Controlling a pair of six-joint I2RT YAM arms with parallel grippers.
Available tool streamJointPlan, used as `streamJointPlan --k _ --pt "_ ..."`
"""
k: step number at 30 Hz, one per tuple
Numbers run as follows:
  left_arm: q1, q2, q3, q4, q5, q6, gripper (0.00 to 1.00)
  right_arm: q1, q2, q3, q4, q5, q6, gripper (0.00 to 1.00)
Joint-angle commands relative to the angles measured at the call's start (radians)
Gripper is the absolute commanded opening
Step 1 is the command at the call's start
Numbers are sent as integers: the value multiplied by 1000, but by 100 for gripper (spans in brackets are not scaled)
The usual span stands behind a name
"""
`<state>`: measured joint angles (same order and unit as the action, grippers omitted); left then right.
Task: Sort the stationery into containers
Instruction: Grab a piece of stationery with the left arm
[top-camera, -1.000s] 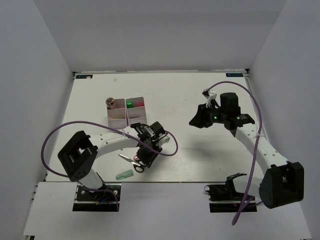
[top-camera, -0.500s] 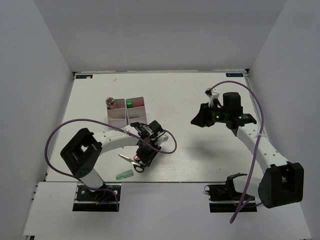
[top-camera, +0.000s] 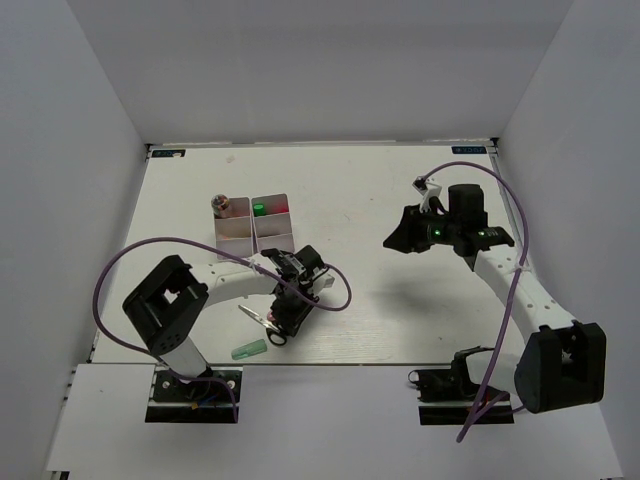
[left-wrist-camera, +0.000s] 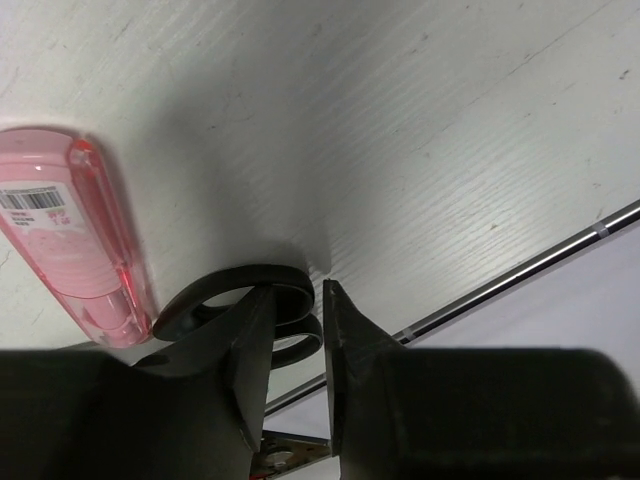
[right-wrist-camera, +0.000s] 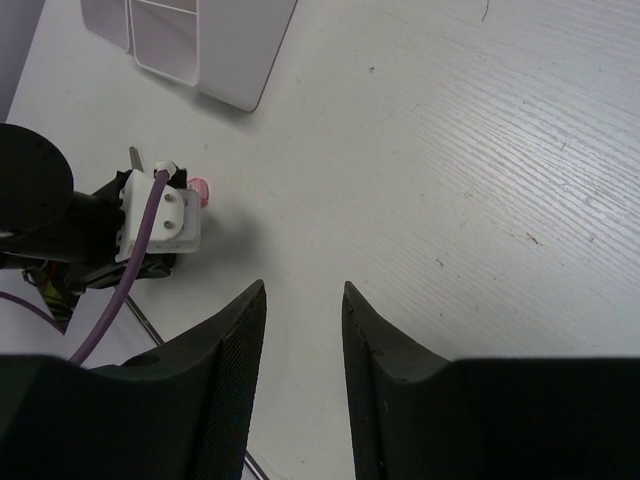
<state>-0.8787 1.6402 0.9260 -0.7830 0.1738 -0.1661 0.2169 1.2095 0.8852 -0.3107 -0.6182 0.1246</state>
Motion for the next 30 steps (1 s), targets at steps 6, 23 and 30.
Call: streamJointPlan --k 6,23,30 --pt "-14 21 -21 39 -54 -4 32 -24 4 1 27 -41 18 40" --pt "-98 52 -111 80 -258 -72 39 -67 2 3 27 -89 44 40" --pt "-141 107 -122 88 -385 -104 37 -88 -1 3 30 -101 56 40"
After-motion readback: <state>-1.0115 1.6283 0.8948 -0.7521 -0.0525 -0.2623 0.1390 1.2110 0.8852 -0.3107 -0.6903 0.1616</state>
